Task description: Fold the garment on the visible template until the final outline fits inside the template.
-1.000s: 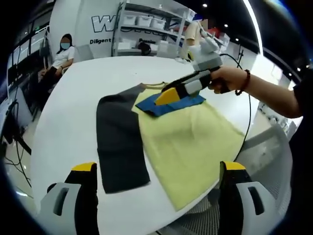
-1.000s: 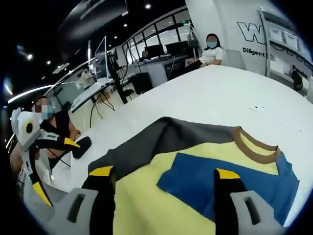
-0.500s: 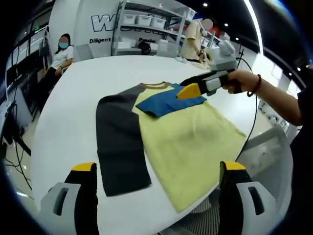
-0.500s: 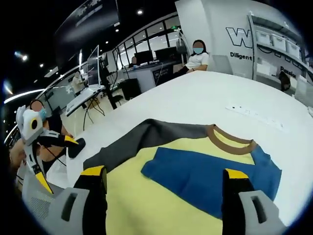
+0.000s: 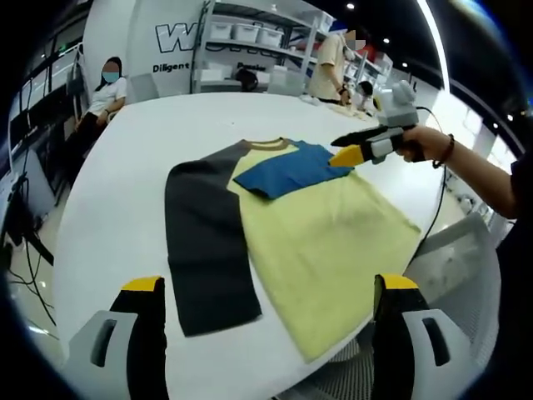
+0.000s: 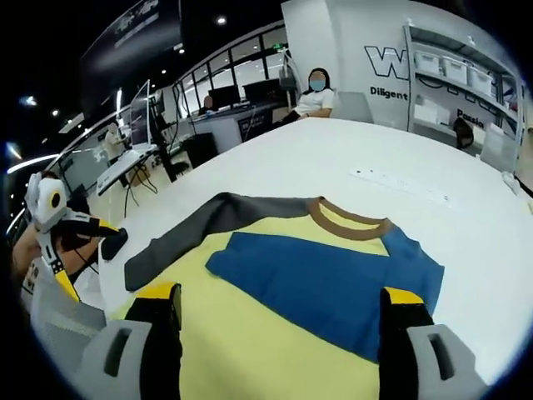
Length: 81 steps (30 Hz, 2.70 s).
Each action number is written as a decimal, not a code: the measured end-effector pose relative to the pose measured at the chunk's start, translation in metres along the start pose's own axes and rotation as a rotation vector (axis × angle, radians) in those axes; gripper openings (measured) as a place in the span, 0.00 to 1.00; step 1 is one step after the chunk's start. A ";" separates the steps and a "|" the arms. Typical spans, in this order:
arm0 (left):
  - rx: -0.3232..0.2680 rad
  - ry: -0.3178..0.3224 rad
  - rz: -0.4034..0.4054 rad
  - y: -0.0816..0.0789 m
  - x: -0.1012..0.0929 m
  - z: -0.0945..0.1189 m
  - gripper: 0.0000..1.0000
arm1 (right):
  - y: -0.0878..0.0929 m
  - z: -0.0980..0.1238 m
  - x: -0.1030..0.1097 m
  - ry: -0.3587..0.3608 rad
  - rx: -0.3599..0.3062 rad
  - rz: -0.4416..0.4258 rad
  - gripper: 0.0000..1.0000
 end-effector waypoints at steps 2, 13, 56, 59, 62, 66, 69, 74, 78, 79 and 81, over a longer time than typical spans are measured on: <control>0.002 -0.001 0.002 0.000 0.001 0.000 0.99 | 0.006 0.004 -0.008 0.017 0.006 -0.012 0.98; -0.006 -0.004 0.006 -0.004 0.001 0.000 0.99 | 0.035 0.015 -0.043 0.066 0.022 -0.093 0.97; -0.002 -0.035 0.046 -0.002 0.007 0.000 0.99 | 0.092 0.004 -0.106 0.326 0.050 -0.244 0.05; 0.000 -0.035 0.050 -0.001 0.009 0.001 0.99 | 0.092 0.004 -0.107 0.327 0.055 -0.240 0.03; 0.004 -0.037 0.051 0.000 0.010 0.001 0.99 | 0.093 0.005 -0.109 0.332 0.060 -0.247 0.00; 0.007 -0.036 0.053 0.000 0.011 0.000 0.99 | 0.094 0.006 -0.110 0.329 0.061 -0.234 0.00; 0.006 -0.034 0.051 0.000 0.011 0.000 0.99 | 0.095 0.006 -0.112 0.336 0.071 -0.224 0.00; 0.009 -0.032 0.046 0.000 0.009 -0.001 0.99 | 0.099 0.010 -0.118 0.350 0.084 -0.225 0.00; 0.012 -0.033 0.048 0.001 0.009 -0.001 0.99 | 0.102 0.013 -0.125 0.353 0.089 -0.226 0.00; 0.013 -0.034 0.048 0.001 0.009 -0.001 0.99 | 0.102 0.015 -0.128 0.356 0.087 -0.228 0.00; 0.016 -0.032 0.049 0.002 0.009 -0.001 0.99 | 0.103 0.017 -0.131 0.357 0.090 -0.232 0.00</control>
Point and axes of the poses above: the point that each gripper's makers call its tool centre point, and the gripper's own axes: z roughly backward along the fingers, x roughly to its left, y roughly out of its underside, the point moved 4 cm from there along z, roughly backward along the fingers, and after that the axes turned 14 degrees about x, right-handed, at the moved point
